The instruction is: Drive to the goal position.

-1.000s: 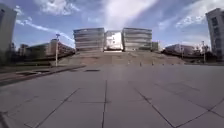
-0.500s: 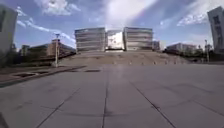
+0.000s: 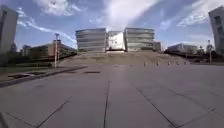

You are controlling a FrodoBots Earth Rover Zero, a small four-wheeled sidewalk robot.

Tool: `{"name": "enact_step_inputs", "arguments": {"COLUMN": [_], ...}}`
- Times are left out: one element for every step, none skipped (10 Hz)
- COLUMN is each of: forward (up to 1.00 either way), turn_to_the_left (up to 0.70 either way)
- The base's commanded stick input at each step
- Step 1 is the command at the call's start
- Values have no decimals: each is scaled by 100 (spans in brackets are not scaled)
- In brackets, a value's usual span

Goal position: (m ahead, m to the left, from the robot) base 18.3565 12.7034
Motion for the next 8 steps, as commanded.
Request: {"name": "enact_step_inputs", "arguments": {"forward": [70,70,70,70,70,70,70,70], "turn_to_the_left": [0,0,0,0,0,0,0,0]}}
